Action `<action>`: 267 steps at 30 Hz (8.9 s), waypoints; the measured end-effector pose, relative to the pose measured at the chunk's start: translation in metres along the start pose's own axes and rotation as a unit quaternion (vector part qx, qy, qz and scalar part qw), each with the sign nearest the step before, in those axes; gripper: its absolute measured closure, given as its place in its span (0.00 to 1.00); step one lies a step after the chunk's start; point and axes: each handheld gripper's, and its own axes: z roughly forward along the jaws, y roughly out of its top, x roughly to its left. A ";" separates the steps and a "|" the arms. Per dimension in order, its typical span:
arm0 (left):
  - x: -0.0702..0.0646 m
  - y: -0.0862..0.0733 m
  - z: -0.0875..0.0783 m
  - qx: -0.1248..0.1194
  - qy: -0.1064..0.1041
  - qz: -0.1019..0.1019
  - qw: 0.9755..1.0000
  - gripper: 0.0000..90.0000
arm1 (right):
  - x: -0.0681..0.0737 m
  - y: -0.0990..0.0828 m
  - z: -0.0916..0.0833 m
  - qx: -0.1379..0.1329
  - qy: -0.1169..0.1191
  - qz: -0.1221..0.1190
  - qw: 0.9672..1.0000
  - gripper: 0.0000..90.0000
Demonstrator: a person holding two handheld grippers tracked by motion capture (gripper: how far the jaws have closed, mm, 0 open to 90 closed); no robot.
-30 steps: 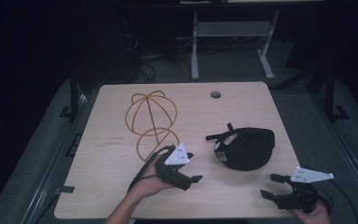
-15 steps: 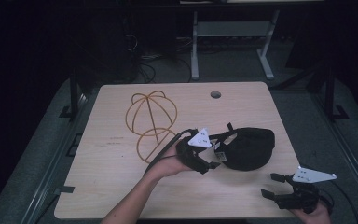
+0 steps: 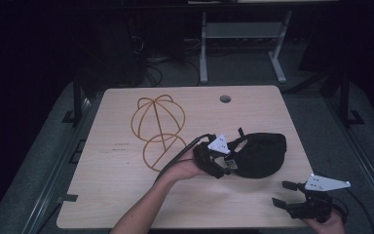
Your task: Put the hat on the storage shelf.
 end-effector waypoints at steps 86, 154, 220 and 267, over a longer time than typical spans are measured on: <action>-0.033 0.082 -0.051 -0.055 -0.104 0.029 0.993 0.90 | 0.023 0.058 0.009 -0.122 -0.021 -0.040 0.992 0.24; -0.044 -0.004 -0.120 -0.096 0.014 -0.011 0.995 0.43 | 0.015 0.105 -0.029 -0.133 0.003 -0.043 0.990 0.98; -0.061 -0.101 -0.086 -0.030 0.058 -0.014 0.998 0.32 | 0.040 0.269 -0.020 -0.123 0.048 -0.109 0.985 0.98; -0.062 -0.103 -0.077 -0.025 0.037 -0.001 0.999 0.32 | 0.131 0.412 0.161 0.026 0.122 -0.159 0.979 0.98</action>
